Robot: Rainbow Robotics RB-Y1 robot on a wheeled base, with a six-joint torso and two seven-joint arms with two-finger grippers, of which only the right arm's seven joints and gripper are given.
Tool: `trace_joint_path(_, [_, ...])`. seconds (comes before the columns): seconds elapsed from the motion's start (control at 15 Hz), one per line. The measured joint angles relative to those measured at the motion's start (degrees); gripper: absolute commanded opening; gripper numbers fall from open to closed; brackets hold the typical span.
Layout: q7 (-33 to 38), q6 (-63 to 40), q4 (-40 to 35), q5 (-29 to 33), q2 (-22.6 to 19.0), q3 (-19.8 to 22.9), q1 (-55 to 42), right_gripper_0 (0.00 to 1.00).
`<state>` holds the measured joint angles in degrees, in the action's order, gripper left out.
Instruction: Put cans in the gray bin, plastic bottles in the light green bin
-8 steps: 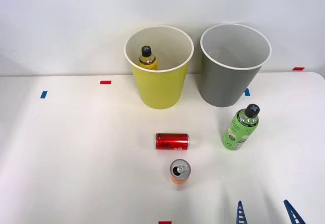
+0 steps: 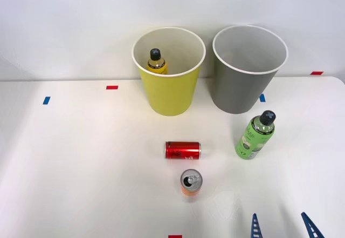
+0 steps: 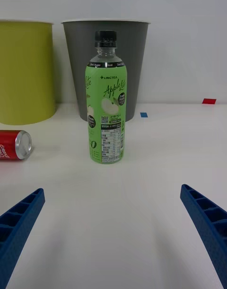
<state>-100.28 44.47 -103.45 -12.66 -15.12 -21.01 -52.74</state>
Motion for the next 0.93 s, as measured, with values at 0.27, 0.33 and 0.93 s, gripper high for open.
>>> trace_joint_path(0.27, [0.0, 0.0, 0.0, 0.0, 0.0, 0.0, 0.0, 1.0])
trace_joint_path(0.33, [0.0, 0.0, 0.0, 0.0, 0.0, 0.0, 0.0, 1.0])
trace_joint_path(0.93, [0.0, 0.0, 0.0, 0.0, 0.0, 0.0, 0.0, 1.0])
